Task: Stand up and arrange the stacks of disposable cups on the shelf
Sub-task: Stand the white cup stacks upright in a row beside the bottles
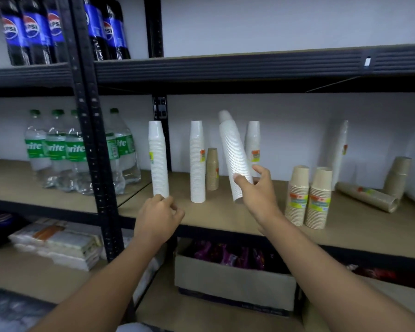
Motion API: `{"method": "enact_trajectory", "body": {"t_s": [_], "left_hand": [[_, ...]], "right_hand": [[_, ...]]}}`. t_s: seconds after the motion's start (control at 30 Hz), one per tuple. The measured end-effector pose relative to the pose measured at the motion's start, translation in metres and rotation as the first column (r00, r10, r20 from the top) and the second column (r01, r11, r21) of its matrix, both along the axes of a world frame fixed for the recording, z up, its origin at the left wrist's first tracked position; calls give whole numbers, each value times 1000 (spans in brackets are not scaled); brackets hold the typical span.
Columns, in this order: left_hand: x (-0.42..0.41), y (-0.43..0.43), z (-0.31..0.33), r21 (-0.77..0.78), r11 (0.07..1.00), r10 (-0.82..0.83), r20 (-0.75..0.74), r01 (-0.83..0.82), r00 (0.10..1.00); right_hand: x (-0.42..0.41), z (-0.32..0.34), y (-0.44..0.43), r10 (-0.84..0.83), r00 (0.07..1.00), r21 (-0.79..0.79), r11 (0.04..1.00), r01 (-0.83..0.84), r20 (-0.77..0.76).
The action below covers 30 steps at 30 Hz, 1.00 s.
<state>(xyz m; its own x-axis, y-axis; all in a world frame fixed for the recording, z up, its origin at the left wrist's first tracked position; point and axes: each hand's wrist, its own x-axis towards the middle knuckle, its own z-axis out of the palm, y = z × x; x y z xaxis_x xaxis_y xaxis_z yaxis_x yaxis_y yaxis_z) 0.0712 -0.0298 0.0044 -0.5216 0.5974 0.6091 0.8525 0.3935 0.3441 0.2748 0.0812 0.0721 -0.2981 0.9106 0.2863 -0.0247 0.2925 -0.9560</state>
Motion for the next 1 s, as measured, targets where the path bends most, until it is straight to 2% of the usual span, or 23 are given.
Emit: {"method": "enact_trajectory", "body": {"t_s": [0.13,0.23,0.53,0.73,0.87,1.0], "left_hand": [[-15,-2,-12,-17,1000,26,42,-25,999],[-27,1,-21,-23,999,33,48,-32,998],[-56,24,-34,-81,996,45,119,-36,992],[-75,42,-34,-119,992,50,127,-35,991],[-80,47,-37,-149,987,77,107,-61,991],[-82,47,-39,-136,989,77,100,-63,992]], "right_hand": [[-26,-21,2,157,987,-24,987,-156,23],[-46,-34,6,204,979,-36,979,-203,23],[-89,-57,28,143,971,89,983,-162,193],[-118,-65,45,113,974,156,977,-145,197],[-129,-77,48,170,964,145,969,-201,203],[-131,-86,49,161,972,142,972,-186,172]]}}
